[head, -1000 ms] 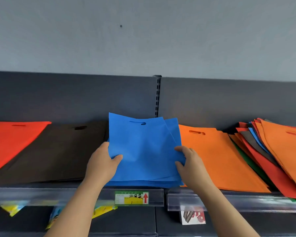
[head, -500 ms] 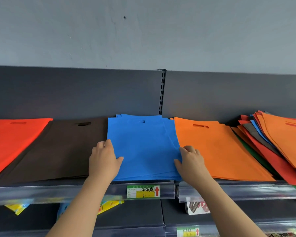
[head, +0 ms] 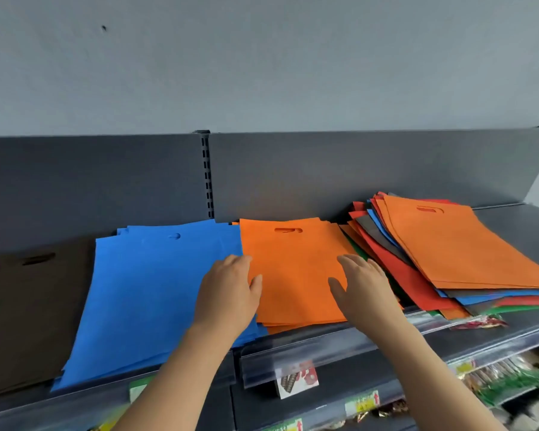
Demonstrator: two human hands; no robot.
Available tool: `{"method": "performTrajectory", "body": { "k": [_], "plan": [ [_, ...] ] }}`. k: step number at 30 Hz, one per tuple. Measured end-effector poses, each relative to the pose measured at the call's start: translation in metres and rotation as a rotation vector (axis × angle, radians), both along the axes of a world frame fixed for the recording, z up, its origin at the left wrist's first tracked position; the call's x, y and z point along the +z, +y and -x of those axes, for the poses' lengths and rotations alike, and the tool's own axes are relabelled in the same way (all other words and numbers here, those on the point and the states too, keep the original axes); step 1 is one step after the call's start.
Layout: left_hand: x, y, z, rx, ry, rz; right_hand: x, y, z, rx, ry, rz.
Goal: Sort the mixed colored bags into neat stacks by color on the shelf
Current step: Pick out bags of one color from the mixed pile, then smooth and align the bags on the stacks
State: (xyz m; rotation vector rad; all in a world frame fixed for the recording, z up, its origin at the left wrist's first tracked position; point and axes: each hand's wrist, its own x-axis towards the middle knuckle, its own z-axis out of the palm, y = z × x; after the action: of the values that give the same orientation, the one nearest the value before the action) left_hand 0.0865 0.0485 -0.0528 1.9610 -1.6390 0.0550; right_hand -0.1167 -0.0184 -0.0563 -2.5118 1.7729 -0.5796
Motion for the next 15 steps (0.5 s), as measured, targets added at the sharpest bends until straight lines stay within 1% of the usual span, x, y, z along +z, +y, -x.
{"method": "performTrajectory", "body": {
  "k": [5, 8, 12, 15],
  "plan": [
    [0.0, -0.048, 0.071, -0.09, -0.003, -0.006, 0.004, -0.04, 0.085, -0.111, 0.015, 0.016],
    [0.001, -0.082, 0.117, -0.142, -0.006, -0.027, 0.007, -0.069, 0.144, -0.215, 0.062, 0.004],
    [0.001, -0.119, 0.177, -0.214, 0.078, -0.049, 0.002, -0.107, 0.216, -0.347, 0.098, -0.096],
    [-0.003, -0.141, 0.214, -0.242, 0.172, -0.12, -0.003, -0.122, 0.25, -0.371, 0.109, -0.18]
  ]
}}
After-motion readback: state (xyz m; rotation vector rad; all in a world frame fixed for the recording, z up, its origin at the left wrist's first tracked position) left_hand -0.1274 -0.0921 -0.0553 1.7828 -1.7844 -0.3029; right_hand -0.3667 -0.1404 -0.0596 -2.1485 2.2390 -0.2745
